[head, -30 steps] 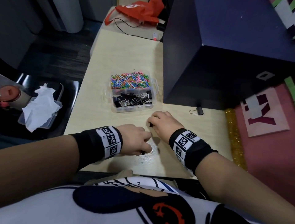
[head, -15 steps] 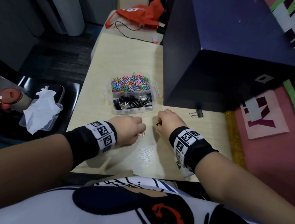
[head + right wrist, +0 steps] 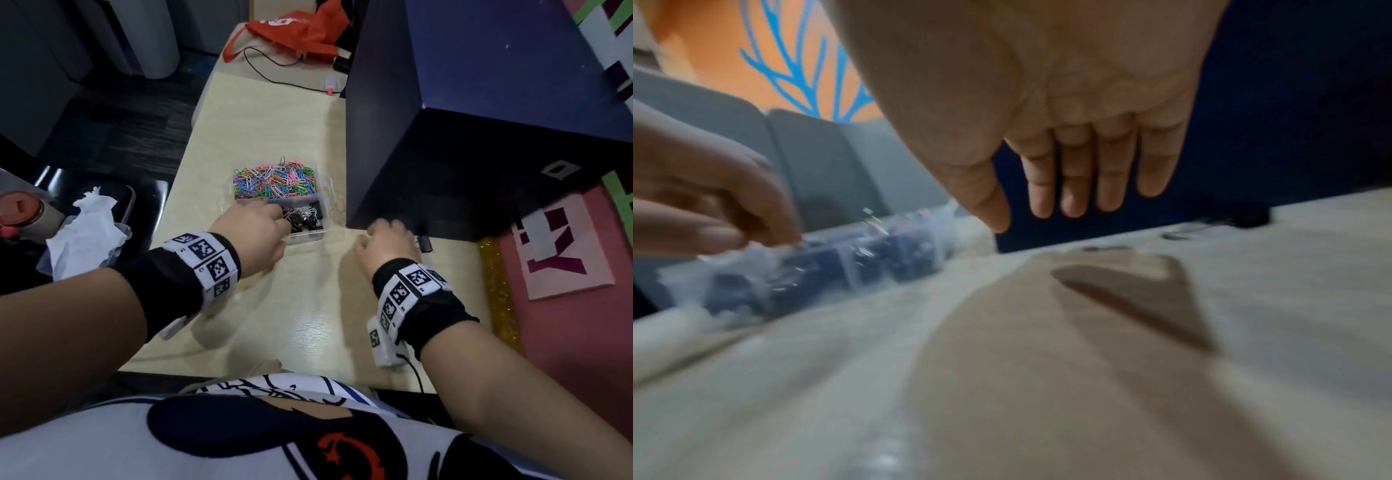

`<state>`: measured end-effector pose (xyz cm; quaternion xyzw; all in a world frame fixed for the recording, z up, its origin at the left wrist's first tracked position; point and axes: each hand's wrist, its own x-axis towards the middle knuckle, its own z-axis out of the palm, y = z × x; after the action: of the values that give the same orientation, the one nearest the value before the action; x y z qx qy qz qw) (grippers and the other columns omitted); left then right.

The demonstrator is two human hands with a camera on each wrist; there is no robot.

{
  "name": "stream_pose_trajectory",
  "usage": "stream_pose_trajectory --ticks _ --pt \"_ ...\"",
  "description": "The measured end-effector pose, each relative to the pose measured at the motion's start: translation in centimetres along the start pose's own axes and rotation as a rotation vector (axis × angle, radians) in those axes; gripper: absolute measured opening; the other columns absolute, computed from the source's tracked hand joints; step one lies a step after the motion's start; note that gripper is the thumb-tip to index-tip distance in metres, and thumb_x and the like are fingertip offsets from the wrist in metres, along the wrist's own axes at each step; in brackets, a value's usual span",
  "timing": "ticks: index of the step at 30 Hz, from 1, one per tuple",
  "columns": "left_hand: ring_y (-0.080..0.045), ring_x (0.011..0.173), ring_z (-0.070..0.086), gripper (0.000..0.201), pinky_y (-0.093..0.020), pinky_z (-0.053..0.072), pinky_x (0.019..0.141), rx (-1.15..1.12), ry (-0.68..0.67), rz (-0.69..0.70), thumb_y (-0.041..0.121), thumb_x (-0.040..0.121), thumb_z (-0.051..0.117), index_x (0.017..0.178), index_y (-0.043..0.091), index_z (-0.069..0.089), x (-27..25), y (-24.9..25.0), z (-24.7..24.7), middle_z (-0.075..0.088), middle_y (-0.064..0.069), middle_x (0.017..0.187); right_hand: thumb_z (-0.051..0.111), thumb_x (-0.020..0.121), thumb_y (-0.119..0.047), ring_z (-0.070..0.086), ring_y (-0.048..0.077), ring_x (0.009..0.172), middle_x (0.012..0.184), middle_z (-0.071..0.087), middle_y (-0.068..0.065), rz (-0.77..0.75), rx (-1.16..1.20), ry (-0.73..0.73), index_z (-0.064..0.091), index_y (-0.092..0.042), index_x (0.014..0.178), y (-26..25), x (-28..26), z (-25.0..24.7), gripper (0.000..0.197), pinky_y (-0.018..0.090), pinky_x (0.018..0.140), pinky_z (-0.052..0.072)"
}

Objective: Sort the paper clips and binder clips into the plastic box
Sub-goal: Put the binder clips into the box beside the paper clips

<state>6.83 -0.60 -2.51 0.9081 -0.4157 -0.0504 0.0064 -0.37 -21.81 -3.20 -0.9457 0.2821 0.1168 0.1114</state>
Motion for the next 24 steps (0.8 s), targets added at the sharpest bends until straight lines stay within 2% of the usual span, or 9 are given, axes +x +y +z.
stream_pose_trajectory --ticks 2,6,10,12,15,18,19,21,24 --pt "-0.033 0.079 0.062 0.014 -0.042 0.051 0.076 0.010 -0.013 -0.005 0.021 0.080 0.058 0.082 0.011 0.068 -0.1 0.6 0.0 0.064 -0.010 0.082 0.047 0.090 -0.030 0.035 0.034 0.128 0.140 0.035 0.013 0.135 -0.049 -0.007 0.042 -0.013 0.132 1.8 0.1 0.6 0.046 0.043 0.099 0.038" --pt "-0.032 0.097 0.058 0.026 -0.042 0.047 0.086 0.004 -0.073 0.004 0.028 0.089 0.046 0.101 0.014 0.064 0.1 1.6 0.0 0.062 -0.007 0.101 0.047 0.092 -0.028 0.023 0.033 0.137 0.157 0.007 0.010 0.261 -0.049 -0.108 0.026 -0.009 0.144 4.0 0.2 1.1 0.059 0.043 0.105 0.033" --pt "-0.029 0.093 0.060 0.029 -0.039 0.050 0.077 -0.049 -0.080 0.138 0.033 0.088 0.043 0.097 0.020 0.068 0.2 1.8 -0.5 0.064 -0.002 0.097 0.042 0.087 -0.008 0.035 0.034 0.118 0.142 0.025 0.011 0.158 -0.018 -0.089 0.037 -0.010 0.132 3.7 -0.5 1.0 0.046 0.039 0.088 0.040" --pt "-0.033 0.091 0.060 0.033 -0.041 0.051 0.073 -0.070 -0.015 0.118 0.033 0.085 0.040 0.096 0.019 0.068 0.5 1.0 -1.0 0.063 -0.006 0.096 0.039 0.084 -0.002 0.036 0.031 0.112 0.134 0.027 0.009 0.101 -0.021 -0.108 0.042 -0.012 0.128 3.2 -0.9 1.3 0.045 0.035 0.081 0.041" --pt "-0.033 0.110 0.051 0.034 -0.044 0.045 0.086 -0.095 0.002 -0.106 0.032 0.090 0.049 0.121 0.022 0.058 1.3 -1.0 -1.7 0.053 -0.008 0.124 0.044 0.087 -0.007 0.038 0.029 0.113 0.132 0.027 0.009 0.084 -0.038 -0.145 0.043 -0.014 0.129 2.5 -1.3 1.8 0.043 0.031 0.078 0.040" --pt "-0.032 0.128 0.041 0.046 -0.048 0.038 0.099 -0.078 -0.108 -0.277 0.036 0.096 0.044 0.140 0.023 0.038 1.9 -2.8 -1.8 0.036 -0.006 0.147 0.043 0.090 -0.013 0.041 0.030 0.111 0.127 0.034 0.008 0.035 -0.011 -0.174 0.047 -0.017 0.120 2.0 -2.0 2.0 0.030 0.031 0.076 0.037" --pt "-0.032 0.127 0.043 0.046 -0.049 0.038 0.099 -0.068 -0.135 -0.297 0.036 0.097 0.041 0.140 0.021 0.035 2.0 -3.2 -1.6 0.038 -0.007 0.146 0.041 0.091 -0.014 0.042 0.030 0.109 0.122 0.038 0.007 0.009 0.003 -0.171 0.049 -0.018 0.113 1.9 -2.4 2.1 0.023 0.031 0.076 0.037" --pt "-0.033 0.115 0.053 0.041 -0.047 0.041 0.093 -0.039 -0.166 -0.304 0.036 0.099 0.035 0.136 0.018 0.037 2.1 -3.6 -1.3 0.051 -0.009 0.133 0.039 0.092 -0.014 0.043 0.029 0.105 0.114 0.042 0.006 -0.025 0.032 -0.148 0.050 -0.020 0.101 1.9 -2.9 2.2 0.015 0.031 0.075 0.037" --pt "-0.032 0.103 0.060 0.036 -0.044 0.041 0.087 0.002 -0.126 -0.301 0.034 0.100 0.031 0.128 0.015 0.043 2.0 -3.6 -1.1 0.063 -0.011 0.116 0.042 0.092 -0.015 0.046 0.029 0.104 0.110 0.045 0.004 -0.017 0.128 -0.057 0.052 -0.021 0.099 2.0 -3.5 1.9 0.014 0.032 0.076 0.040"
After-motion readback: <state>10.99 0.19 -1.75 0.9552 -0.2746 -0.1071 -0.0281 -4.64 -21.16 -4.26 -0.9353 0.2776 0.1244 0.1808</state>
